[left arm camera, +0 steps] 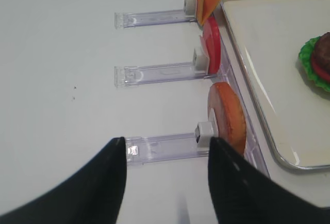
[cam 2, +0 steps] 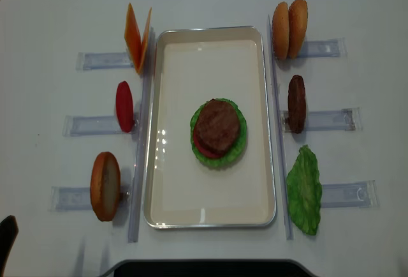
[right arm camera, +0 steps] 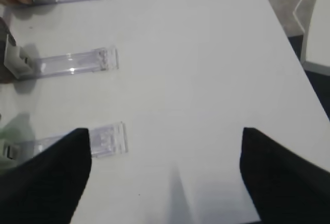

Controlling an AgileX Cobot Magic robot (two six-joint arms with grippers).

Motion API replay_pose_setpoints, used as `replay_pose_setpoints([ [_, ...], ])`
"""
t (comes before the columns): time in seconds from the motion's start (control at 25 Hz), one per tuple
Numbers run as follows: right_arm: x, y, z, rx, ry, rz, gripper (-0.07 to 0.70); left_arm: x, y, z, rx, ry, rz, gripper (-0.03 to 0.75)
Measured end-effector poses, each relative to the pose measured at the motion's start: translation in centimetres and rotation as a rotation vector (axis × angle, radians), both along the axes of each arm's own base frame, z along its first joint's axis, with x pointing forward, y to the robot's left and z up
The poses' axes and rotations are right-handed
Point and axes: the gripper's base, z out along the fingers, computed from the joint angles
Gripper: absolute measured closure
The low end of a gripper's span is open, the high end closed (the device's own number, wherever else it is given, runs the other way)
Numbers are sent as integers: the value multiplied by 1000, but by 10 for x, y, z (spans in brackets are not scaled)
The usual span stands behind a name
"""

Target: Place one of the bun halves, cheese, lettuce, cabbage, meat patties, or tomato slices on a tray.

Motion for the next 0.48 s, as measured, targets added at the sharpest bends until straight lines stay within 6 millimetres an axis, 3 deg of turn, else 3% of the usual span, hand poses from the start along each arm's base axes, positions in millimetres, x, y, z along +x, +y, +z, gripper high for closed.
replay_pose_setpoints([
  [0.2,-18,4,0,-10,-122,22,71,0,0,0,0,0,0,325],
  [0.48,-21,4,0,-23,-139,32,76,0,0,0,0,0,0,325],
])
